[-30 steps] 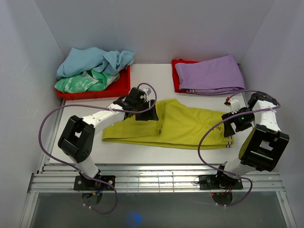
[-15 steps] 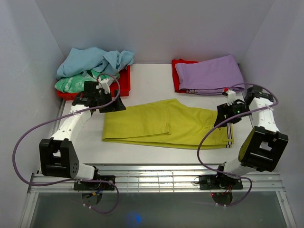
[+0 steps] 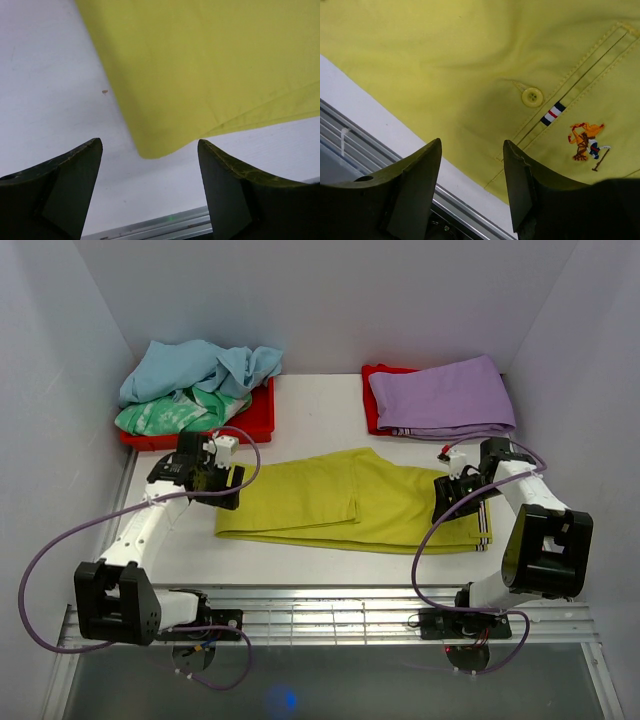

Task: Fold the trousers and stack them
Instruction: Fold the trousers

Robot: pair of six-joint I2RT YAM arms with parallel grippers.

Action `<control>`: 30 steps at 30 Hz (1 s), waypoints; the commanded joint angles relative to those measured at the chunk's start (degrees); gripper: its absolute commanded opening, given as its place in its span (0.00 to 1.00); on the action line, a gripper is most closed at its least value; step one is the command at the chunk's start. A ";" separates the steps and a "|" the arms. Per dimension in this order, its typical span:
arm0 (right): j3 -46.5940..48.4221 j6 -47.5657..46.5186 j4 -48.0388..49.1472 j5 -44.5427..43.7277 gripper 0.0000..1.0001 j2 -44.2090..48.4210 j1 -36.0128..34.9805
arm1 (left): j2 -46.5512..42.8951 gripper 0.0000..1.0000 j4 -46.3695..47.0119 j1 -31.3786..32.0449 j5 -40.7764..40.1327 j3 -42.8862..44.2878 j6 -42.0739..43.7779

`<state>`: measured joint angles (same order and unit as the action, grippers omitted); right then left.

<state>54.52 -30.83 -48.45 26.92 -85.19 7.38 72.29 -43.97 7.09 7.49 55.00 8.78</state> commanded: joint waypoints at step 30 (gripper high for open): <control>0.50 1.39 0.55 -5.47 0.59 1.60 0.09 | 15.59 0.65 5.20 -0.06 -4.32 2.13 -14.84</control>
<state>53.36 -29.71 -46.74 21.41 -85.06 7.38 86.96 -41.28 7.01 3.79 56.34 -4.19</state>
